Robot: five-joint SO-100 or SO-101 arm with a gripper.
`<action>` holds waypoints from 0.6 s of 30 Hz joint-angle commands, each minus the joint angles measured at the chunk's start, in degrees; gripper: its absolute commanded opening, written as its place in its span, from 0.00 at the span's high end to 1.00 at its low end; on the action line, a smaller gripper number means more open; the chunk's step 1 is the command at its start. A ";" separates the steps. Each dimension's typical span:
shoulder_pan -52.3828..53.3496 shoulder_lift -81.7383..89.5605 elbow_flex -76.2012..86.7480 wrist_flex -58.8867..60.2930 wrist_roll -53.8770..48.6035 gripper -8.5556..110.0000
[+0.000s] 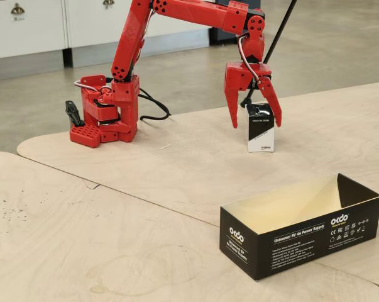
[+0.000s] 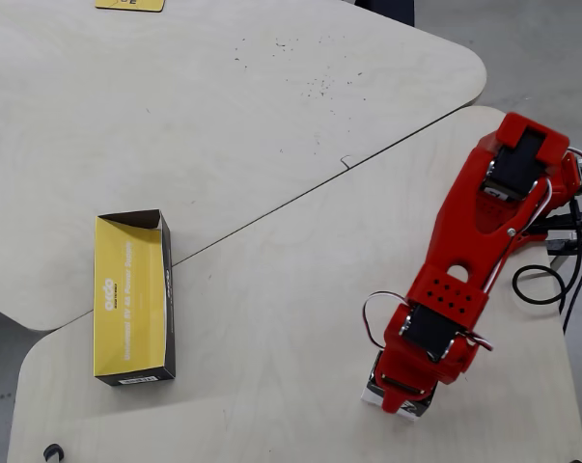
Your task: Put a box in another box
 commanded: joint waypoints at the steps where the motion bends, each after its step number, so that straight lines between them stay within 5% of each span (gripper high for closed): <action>1: -0.70 1.67 -0.09 -0.53 -0.18 0.74; 9: 2.02 5.10 -3.78 4.57 -0.70 0.78; 18: 18.63 9.84 -25.49 13.80 -2.64 0.79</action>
